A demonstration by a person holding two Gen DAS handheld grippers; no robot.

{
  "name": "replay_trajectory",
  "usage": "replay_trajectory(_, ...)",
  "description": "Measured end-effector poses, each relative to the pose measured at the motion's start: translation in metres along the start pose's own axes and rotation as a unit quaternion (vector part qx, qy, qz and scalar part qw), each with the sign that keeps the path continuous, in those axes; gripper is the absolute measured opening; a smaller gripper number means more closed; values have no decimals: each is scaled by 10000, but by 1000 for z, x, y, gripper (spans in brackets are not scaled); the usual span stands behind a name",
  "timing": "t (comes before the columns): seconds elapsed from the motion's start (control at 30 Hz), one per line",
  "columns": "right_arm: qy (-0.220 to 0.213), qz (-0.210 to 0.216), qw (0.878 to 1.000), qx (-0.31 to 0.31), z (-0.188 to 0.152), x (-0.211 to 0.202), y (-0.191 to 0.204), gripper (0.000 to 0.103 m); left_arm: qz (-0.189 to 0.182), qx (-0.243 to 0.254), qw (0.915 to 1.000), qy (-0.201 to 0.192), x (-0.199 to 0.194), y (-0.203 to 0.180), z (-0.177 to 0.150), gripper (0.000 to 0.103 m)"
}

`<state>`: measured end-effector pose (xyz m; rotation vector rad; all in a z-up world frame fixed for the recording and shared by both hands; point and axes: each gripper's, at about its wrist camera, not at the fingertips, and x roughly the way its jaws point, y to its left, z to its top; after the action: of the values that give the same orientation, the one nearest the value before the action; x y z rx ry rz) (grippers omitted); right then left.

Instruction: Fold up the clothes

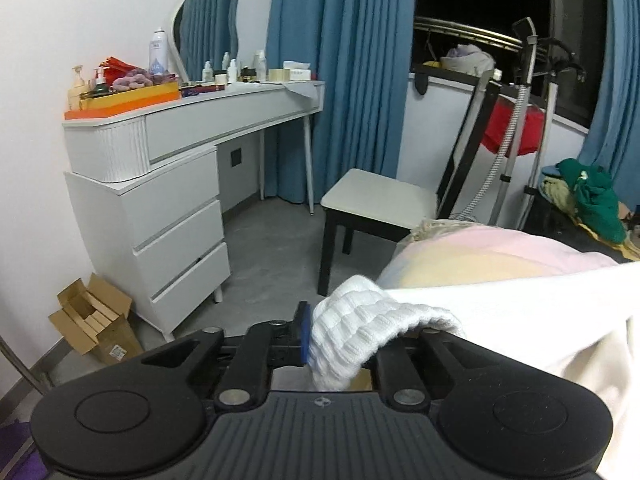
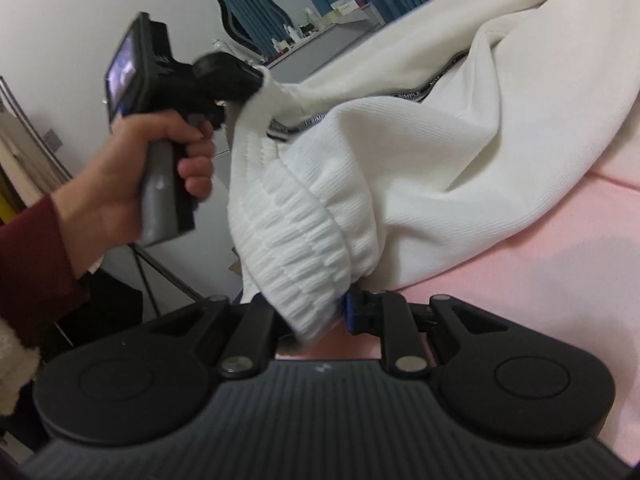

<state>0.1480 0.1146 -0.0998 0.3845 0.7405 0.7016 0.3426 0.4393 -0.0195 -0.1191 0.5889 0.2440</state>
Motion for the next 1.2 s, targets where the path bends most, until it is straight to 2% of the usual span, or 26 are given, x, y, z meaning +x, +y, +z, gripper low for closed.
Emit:
replay_trajectory(0.03,29,-38,10000,-52,2,0,2,21,-22,-19,10000,11,-5,3,-5,23)
replay_trajectory(0.07,53,-87,9999,-105,9,1,1,22,-34,-68,10000,57,-8,6,-6,37)
replay_trajectory(0.1,80,-151,9997,-158,16,2,0,25,-39,-129,9999,82,-15,10,-10,46)
replay_trajectory(0.17,138,-311,9991,-250,21,2,-1,31,-27,-204,9998,70,-36,15,-18,79)
replay_trajectory(0.2,158,-407,9987,-263,22,0,0,37,-13,-223,9997,39,-49,17,-23,85)
replay_trajectory(0.23,156,-500,9983,-254,21,-2,-1,41,2,-242,9997,7,-62,18,-28,88)
replay_trajectory(0.3,89,-787,9963,-319,20,-7,1,59,33,-241,9997,-6,-87,19,-40,88)
replay_trajectory(0.37,-5,-1137,9912,-683,15,-10,8,66,66,-207,9998,21,-112,18,-54,89)
replay_trajectory(0.47,-225,-1592,9803,-1144,8,-7,15,68,45,-266,9996,88,-149,17,-79,89)
replay_trajectory(0.6,-625,-1845,9633,-1848,-10,1,24,69,-120,-529,9984,160,-199,16,-116,89)
replay_trajectory(0.73,-949,-2099,9433,-2390,-19,2,32,69,-651,-835,9939,295,-231,16,-149,89)
replay_trajectory(0.8,-1054,-2212,9348,-2571,-23,1,33,70,-988,-1036,9883,529,-231,16,-161,86)
replay_trajectory(0.9,-1166,-2338,9249,-2762,-29,0,33,70,-1515,-1345,9753,879,-222,14,-175,80)
replay_trajectory(1.0,-1278,-2462,9143,-2951,-36,0,32,70,-1698,-1520,9674,1105,-206,11,-181,66)
replay_trajectory(1.1,-1367,-2560,9056,-3093,-40,-1,31,70,-1979,-1670,9586,1187,-197,11,-178,35)
replay_trajectory(1.13,-1368,-2553,9065,-3071,-39,0,29,70,-2089,-1712,9553,1197,-195,11,-176,19)
replay_trajectory(1.17,-1372,-2544,9077,-3043,-37,0,28,70,-2230,-1686,9531,1161,-197,9,-174,8)
replay_trajectory(1.2,-1381,-2551,9085,-3007,-36,0,27,73,-2369,-1659,9506,1123,-199,7,-171,6)
